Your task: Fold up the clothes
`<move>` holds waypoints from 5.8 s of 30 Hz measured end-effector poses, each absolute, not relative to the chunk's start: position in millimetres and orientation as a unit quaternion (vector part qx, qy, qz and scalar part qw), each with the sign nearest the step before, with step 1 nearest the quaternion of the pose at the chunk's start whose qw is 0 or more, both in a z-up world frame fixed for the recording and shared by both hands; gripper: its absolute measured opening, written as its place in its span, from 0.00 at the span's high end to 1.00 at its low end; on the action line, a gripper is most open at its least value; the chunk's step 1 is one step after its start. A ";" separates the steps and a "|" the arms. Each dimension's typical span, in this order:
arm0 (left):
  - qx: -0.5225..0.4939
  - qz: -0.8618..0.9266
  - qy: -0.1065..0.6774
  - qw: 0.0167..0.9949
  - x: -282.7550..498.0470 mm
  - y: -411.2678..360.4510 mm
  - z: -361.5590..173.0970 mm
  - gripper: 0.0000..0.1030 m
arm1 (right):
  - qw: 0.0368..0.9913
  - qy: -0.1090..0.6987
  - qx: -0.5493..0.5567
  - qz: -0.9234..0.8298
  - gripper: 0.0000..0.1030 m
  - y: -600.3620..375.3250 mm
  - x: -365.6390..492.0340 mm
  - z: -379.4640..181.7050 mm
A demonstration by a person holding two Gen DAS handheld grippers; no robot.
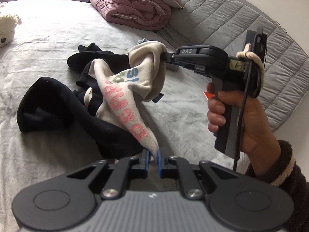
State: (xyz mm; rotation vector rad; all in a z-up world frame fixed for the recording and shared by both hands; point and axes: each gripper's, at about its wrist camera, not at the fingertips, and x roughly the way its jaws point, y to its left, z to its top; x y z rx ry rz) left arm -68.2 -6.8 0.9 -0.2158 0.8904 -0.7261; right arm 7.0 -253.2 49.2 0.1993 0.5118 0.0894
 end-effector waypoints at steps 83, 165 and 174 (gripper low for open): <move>0.072 0.138 0.232 0.960 248.0 104.3 49.8 0.94 | 0.927 0.339 0.130 0.087 0.94 -265.4 62.7 -6.4; -0.252 -0.157 0.435 0.850 19.4 16.2 -53.6 0.96 | 0.906 0.360 0.125 0.183 0.91 -235.1 9.3 -20.5; -0.160 -0.101 0.383 0.904 -22.3 57.7 8.6 0.97 | 0.913 0.330 0.175 0.163 0.92 -260.6 -8.8 22.3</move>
